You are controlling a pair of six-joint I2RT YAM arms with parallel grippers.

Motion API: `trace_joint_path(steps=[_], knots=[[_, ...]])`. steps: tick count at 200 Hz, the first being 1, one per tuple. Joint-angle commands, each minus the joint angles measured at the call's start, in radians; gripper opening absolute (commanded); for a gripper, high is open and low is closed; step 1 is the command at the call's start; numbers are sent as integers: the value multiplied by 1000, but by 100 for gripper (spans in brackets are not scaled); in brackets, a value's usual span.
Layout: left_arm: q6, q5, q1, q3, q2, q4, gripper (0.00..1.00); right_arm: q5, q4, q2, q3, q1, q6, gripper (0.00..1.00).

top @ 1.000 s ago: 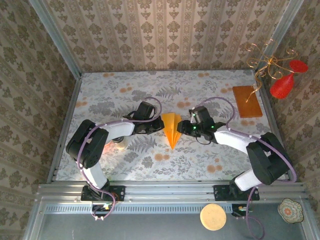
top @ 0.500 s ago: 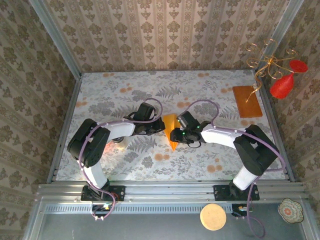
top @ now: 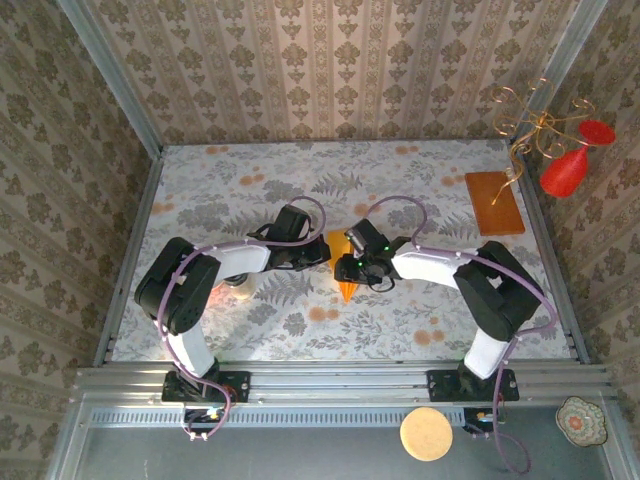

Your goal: Fold a paper plane with a square sheet of paper (pick it up from the middle)

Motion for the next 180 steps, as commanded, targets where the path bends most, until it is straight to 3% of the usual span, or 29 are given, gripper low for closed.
trace_joint_path(steps=[1, 44, 88, 110, 136, 180], knots=[[22, 14, 4, -6, 16, 17, 0, 37, -53, 23, 29, 9, -20, 46], [29, 11, 8, -11, 3, 11, 8, 88, -90, 34, 55, 9, -40, 33], [61, -50, 38, -18, -82, -63, 33, 178, -187, 50, 104, 8, -56, 19], [90, -104, 55, -13, -138, -140, 41, 224, -232, 61, 130, 9, -70, 13], [116, -159, 75, -9, -192, -217, 49, 278, -276, 73, 171, 7, -97, 8], [152, -237, 97, -1, -253, -305, 61, 336, -307, 130, 293, -25, -163, 9]])
